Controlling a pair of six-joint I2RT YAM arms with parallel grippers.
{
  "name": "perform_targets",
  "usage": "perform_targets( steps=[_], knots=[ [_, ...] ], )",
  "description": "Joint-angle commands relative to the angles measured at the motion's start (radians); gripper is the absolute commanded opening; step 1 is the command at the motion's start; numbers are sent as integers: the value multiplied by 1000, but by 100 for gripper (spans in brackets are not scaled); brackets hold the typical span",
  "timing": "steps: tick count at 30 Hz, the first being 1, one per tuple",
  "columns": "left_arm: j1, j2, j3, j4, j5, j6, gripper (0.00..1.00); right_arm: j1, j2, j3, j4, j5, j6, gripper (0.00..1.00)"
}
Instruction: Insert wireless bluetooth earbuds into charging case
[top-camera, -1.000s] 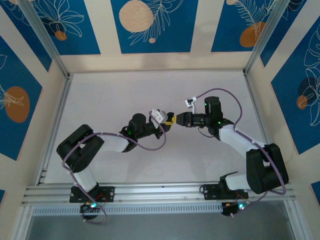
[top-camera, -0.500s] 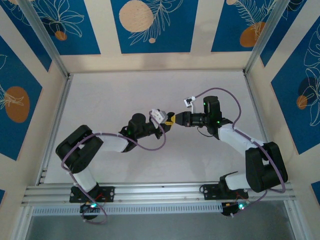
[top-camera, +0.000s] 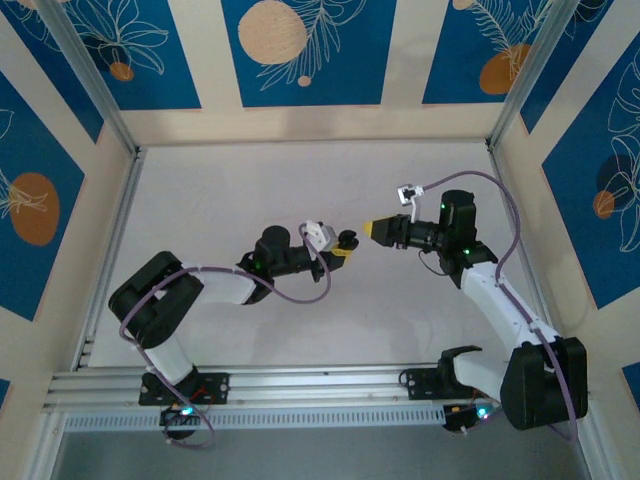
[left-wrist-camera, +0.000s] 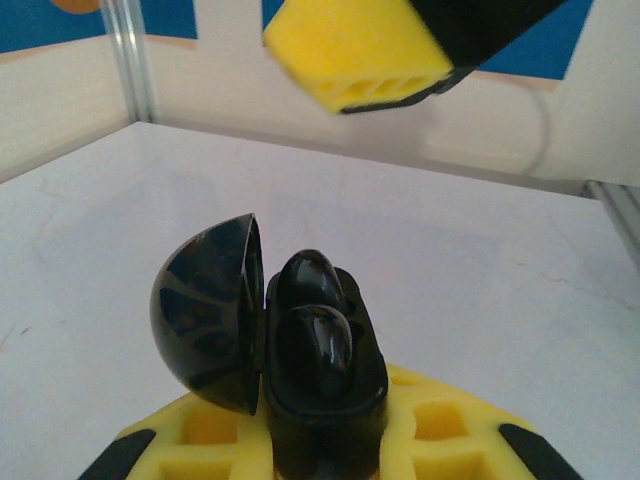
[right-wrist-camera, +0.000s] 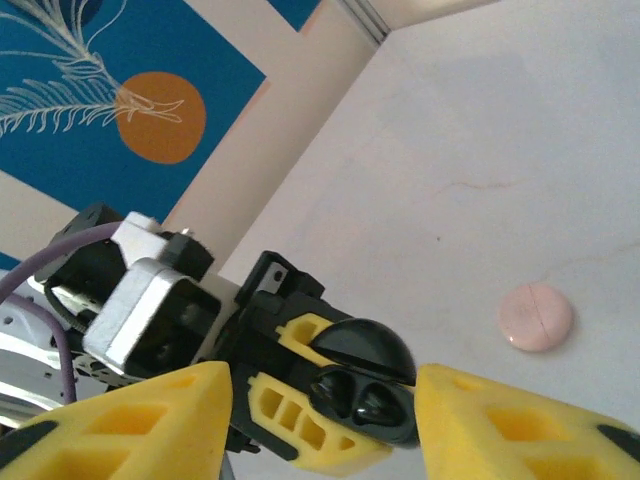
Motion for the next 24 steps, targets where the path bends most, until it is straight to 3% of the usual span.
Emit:
perform_targets(
  steps=[1, 13, 24],
  knots=[
    [-8, -29, 27, 47, 107, -12, 18, -10, 27, 14, -65, -71, -49, 56],
    [-9, -11, 57, 48, 145, -42, 19, 71, 163, 73, -30, -197, -62, 57],
    [-8, -23, 88, -126, 28, -12, 19, 31, -27, -9, 33, -211, -54, 44]
  ],
)
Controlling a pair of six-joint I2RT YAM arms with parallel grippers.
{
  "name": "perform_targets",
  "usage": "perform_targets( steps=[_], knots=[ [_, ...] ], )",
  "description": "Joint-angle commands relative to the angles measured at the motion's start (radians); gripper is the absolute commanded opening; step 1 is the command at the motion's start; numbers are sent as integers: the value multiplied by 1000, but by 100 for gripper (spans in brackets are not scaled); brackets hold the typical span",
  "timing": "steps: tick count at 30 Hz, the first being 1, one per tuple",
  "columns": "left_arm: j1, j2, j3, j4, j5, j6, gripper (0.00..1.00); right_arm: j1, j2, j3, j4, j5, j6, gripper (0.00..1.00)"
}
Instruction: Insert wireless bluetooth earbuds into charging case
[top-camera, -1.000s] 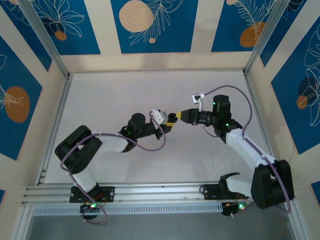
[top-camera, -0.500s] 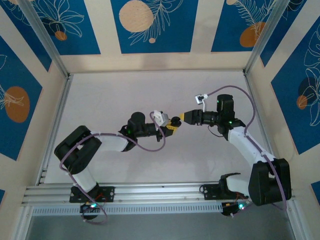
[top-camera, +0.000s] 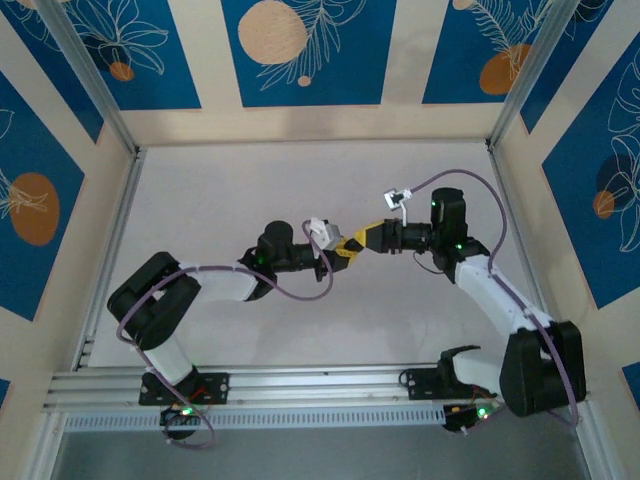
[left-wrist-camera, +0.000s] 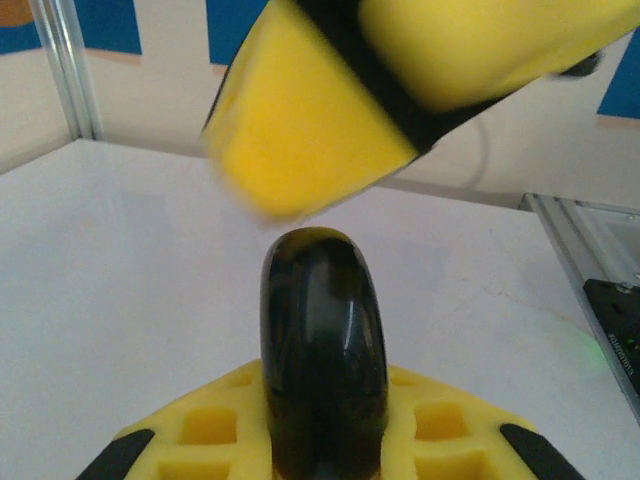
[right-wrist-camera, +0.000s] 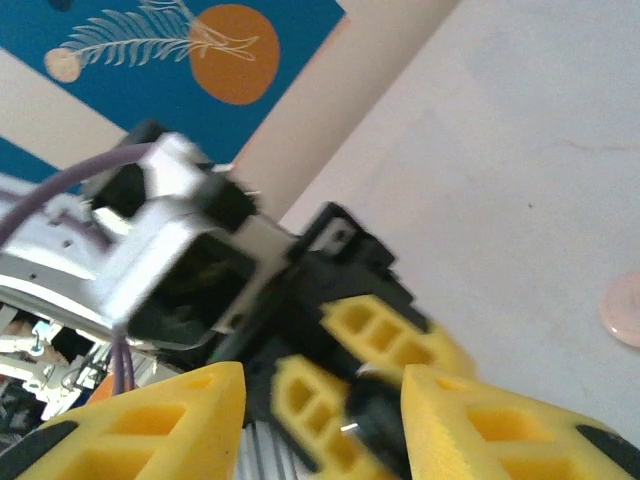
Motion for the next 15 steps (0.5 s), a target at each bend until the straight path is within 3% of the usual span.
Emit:
perform_targets(
  steps=[1, 8, 15],
  knots=[
    [-1, -10, 39, -76, -46, 3, 19, -21, -79, -28, 2, -34, -11, 44],
    [-2, 34, 133, -222, -91, -187, 17, -104, -77, -42, -196, 224, 58, 44],
    [2, 136, 396, -696, -149, -404, 15, -175, -56, -81, -285, 400, 157, 44]
  ],
)
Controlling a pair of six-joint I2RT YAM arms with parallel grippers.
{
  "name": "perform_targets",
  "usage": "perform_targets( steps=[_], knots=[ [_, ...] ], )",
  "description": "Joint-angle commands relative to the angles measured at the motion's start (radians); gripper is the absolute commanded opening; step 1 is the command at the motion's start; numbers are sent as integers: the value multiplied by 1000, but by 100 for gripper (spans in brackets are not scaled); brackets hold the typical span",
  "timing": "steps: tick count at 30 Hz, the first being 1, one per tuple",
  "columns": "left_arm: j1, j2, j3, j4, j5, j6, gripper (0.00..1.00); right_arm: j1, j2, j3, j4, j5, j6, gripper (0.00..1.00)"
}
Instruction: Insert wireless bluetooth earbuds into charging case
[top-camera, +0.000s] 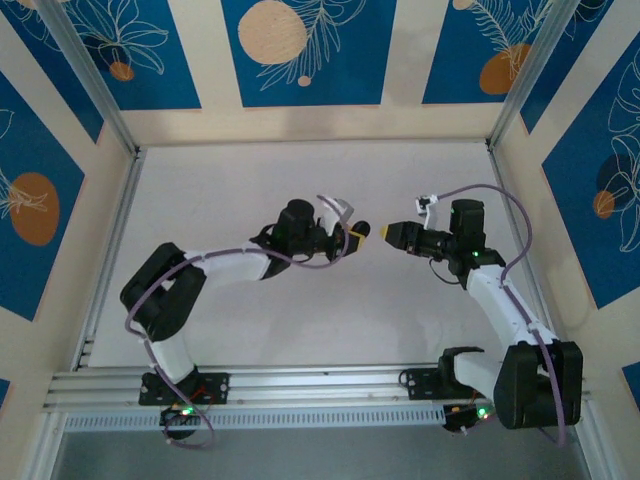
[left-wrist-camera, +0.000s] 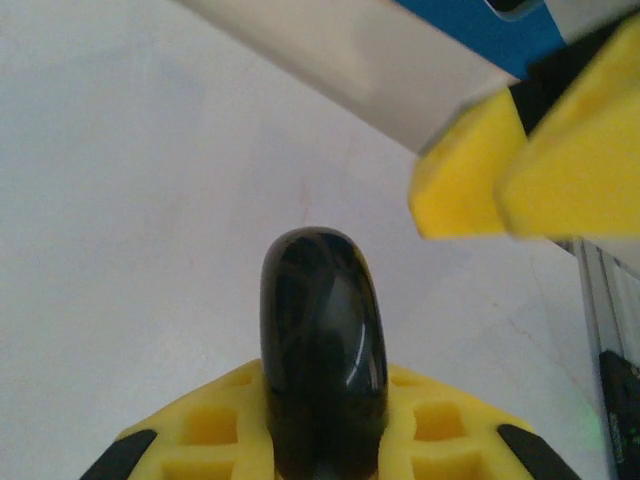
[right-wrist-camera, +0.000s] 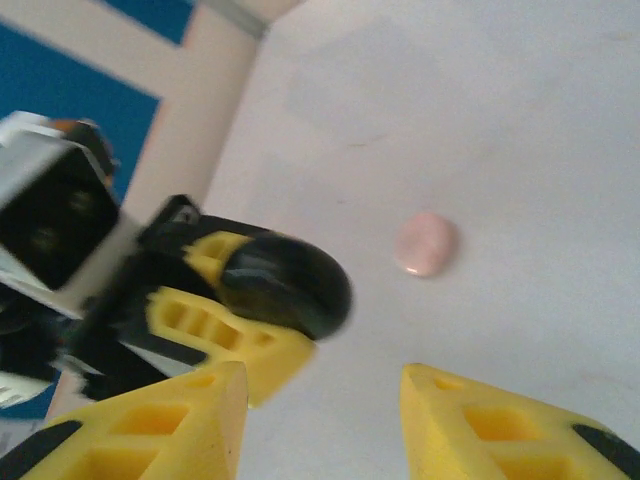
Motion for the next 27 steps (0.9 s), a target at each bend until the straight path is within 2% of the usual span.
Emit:
perform_targets(
  steps=[1, 5, 8, 15, 20, 27],
  knots=[
    [1, 58, 136, -324, -46, -143, 15, -20, -11, -23, -94, 114, 59, 44],
    [2, 138, 296, -572, -81, -182, 15, -25, -38, -47, -113, 144, 70, 44],
    [3, 197, 389, -681, -81, -192, 16, -28, -64, -67, -118, 146, 76, 44],
    [3, 338, 586, -887, -70, -188, 18, -28, -111, -78, -163, 157, 59, 44],
    [6, 399, 675, -1011, -102, -153, 21, -29, -125, -76, -184, 159, 48, 44],
    [32, 445, 732, -1123, -118, -124, 31, -31, -124, -67, -195, 155, 41, 44]
  ],
)
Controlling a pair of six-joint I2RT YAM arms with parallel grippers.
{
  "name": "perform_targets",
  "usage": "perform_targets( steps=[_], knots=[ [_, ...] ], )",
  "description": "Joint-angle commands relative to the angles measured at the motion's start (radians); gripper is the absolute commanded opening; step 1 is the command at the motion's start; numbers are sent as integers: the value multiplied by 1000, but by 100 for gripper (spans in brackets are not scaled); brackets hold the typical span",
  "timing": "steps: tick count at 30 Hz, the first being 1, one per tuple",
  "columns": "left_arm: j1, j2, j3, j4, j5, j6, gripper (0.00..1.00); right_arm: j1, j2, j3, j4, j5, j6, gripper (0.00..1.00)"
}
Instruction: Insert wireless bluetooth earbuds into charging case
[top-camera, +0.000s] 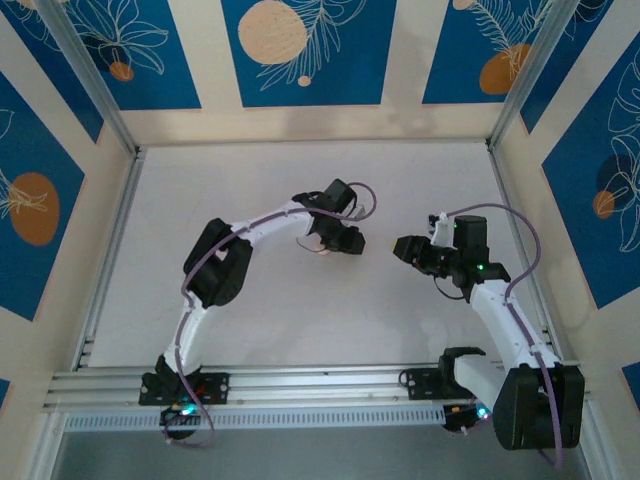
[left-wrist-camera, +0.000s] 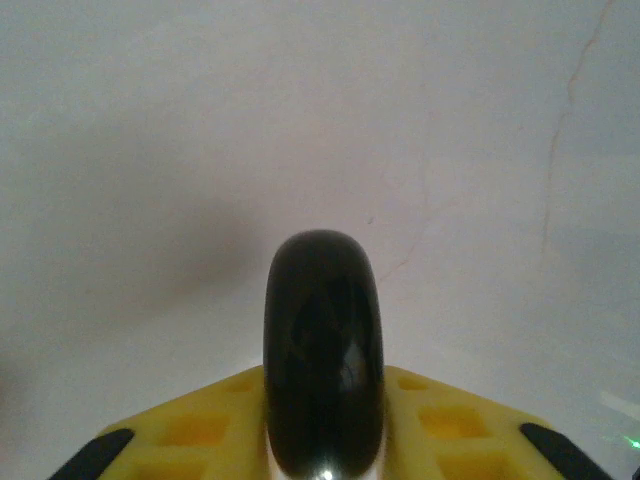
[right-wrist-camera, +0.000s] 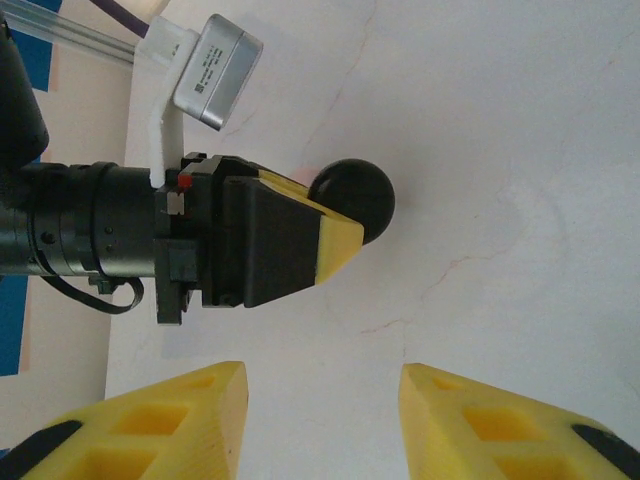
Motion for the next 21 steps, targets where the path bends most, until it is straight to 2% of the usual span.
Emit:
perform_targets(
  steps=[1, 7, 11, 14, 16, 19, 20, 21],
  knots=[
    [20, 19, 34, -108, -24, 29, 33, -6, -12, 2, -31, 0, -17, 44],
    [44, -5, 56, -160, -82, 75, 46, -5, -11, 13, -44, 9, -20, 45],
    [70, -69, 54, -188, -148, 115, 50, -6, -10, 31, -54, 33, -36, 48],
    [95, -149, 20, -192, -215, 142, 58, -8, -9, 48, -59, 75, -70, 51],
    [117, -221, -28, -174, -255, 156, 61, -8, -3, 60, -55, 110, -96, 57],
    [159, -349, -139, -123, -325, 171, 70, -11, 13, 69, -30, 163, -144, 62],
    [174, -396, -185, -100, -357, 174, 75, -12, 20, 71, -17, 185, -156, 67],
    [193, -449, -240, -71, -390, 180, 82, -12, 27, 70, 4, 207, -172, 100]
  ],
)
